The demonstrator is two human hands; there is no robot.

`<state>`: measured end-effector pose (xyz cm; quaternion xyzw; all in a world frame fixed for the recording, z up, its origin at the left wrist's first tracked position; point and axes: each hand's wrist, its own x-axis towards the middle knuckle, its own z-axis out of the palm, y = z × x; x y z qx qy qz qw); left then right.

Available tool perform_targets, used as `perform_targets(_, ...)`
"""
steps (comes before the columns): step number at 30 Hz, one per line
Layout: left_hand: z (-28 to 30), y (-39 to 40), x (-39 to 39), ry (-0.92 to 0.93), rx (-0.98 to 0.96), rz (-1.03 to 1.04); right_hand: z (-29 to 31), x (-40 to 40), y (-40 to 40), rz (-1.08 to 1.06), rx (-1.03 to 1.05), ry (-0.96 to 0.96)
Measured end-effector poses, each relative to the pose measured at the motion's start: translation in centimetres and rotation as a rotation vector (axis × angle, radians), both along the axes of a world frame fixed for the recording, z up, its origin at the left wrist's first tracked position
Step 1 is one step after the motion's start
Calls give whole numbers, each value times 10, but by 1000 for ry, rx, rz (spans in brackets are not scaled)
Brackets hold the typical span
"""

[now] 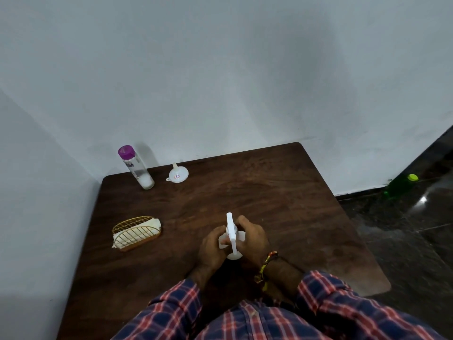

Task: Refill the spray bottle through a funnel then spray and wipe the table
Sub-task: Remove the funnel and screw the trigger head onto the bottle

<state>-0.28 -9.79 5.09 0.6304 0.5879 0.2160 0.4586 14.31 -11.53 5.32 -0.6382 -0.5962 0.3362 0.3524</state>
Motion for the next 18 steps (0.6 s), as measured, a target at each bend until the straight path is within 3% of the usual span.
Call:
perform_targets(6, 3, -2, 0, 204, 84, -52, 0, 17, -5, 114, 74, 41)
perform_targets(11, 10, 1, 5, 131, -72, -2, 7, 10, 4, -4, 63, 150)
perform_targets(18, 13, -4, 10, 208, -60, 56, -3, 19, 8, 151, 44, 127)
